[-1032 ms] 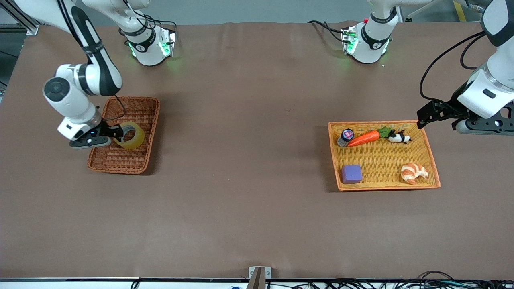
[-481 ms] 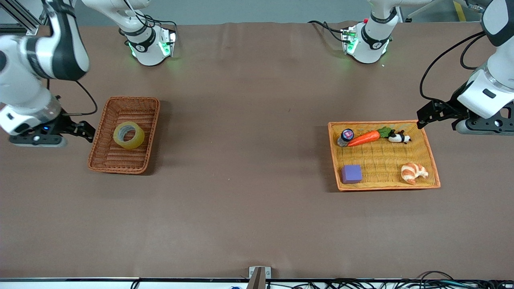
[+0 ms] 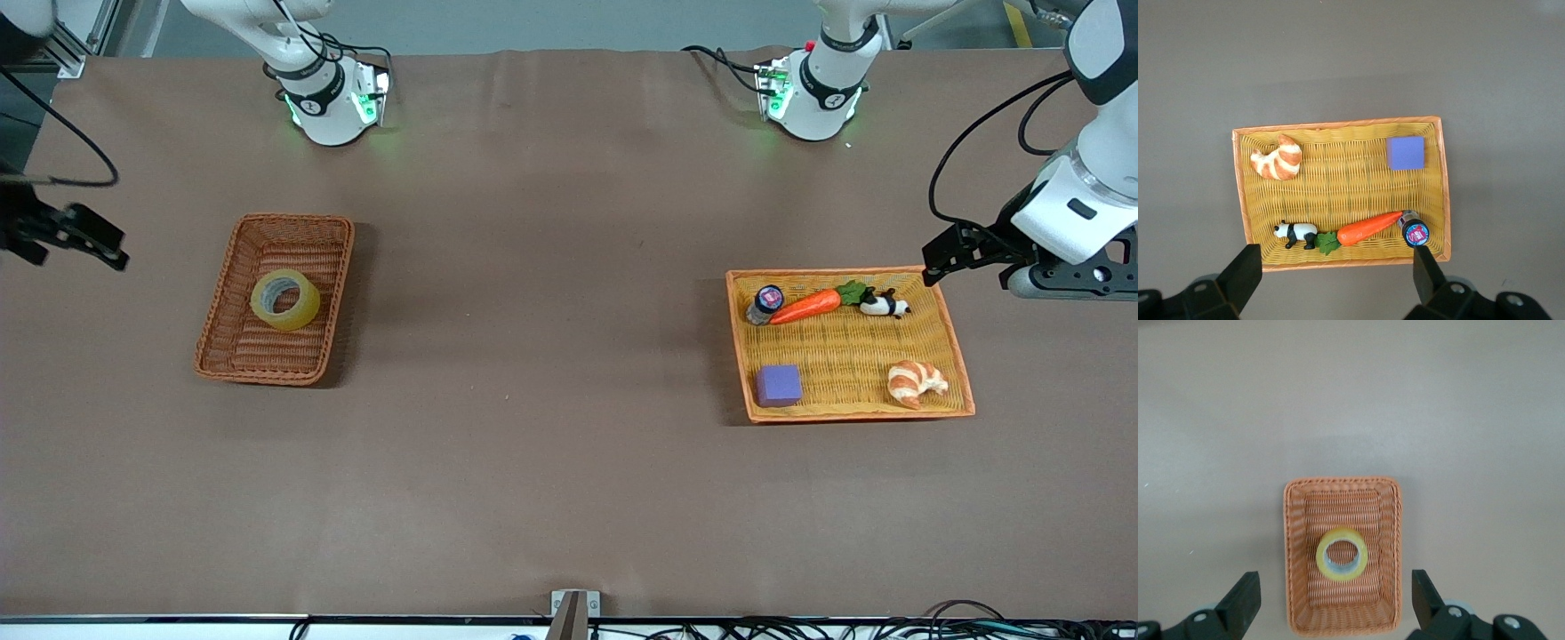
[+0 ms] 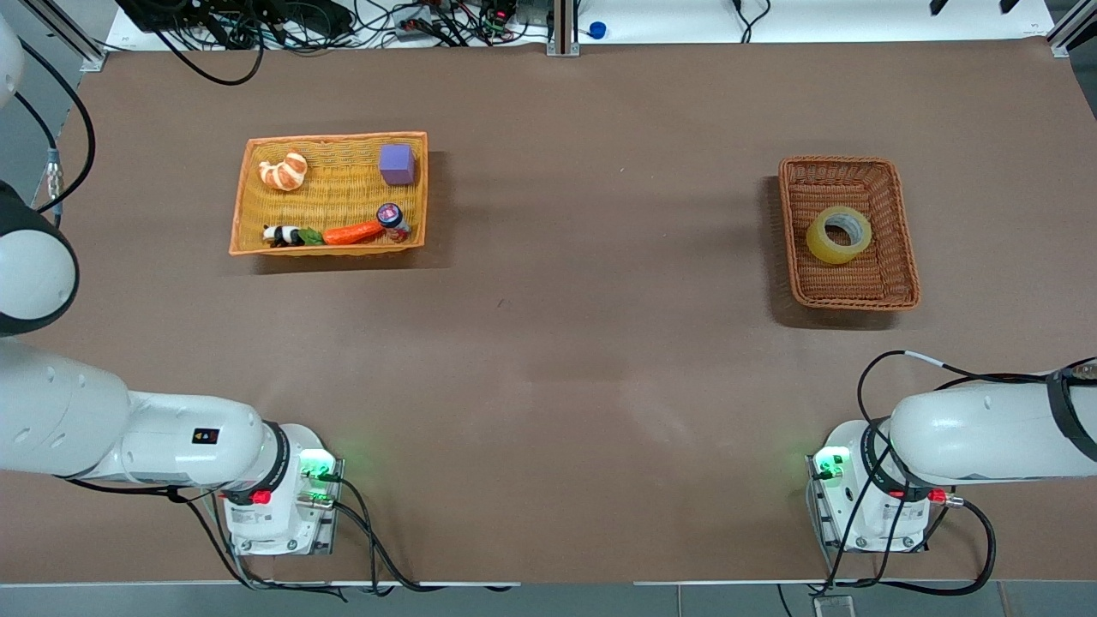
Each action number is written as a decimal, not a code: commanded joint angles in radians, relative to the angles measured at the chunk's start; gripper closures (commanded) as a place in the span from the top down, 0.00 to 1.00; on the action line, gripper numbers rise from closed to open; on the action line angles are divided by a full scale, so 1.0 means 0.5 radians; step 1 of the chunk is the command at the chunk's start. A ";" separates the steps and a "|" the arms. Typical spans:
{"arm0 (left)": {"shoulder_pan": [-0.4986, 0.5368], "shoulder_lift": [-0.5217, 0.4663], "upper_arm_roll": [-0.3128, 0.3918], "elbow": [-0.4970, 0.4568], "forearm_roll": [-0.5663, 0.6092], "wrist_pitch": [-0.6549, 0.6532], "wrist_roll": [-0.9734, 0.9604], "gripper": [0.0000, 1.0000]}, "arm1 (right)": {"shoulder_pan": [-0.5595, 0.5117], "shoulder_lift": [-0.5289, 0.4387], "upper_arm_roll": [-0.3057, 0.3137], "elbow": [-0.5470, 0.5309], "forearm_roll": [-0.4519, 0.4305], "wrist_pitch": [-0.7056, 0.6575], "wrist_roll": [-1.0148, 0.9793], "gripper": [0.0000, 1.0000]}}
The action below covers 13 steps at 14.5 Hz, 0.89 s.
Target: Move tape to another basket
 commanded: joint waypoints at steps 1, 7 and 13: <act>-0.016 0.016 0.013 0.030 0.010 -0.014 0.005 1.00 | -0.040 0.072 0.033 0.173 0.061 -0.188 0.019 1.00; -0.016 0.019 0.013 0.036 0.010 -0.014 0.014 1.00 | -0.043 0.075 0.036 0.164 0.061 -0.189 0.001 1.00; -0.016 0.022 0.013 0.039 0.007 -0.014 0.026 1.00 | -0.037 0.075 0.036 0.155 0.076 -0.174 -0.017 1.00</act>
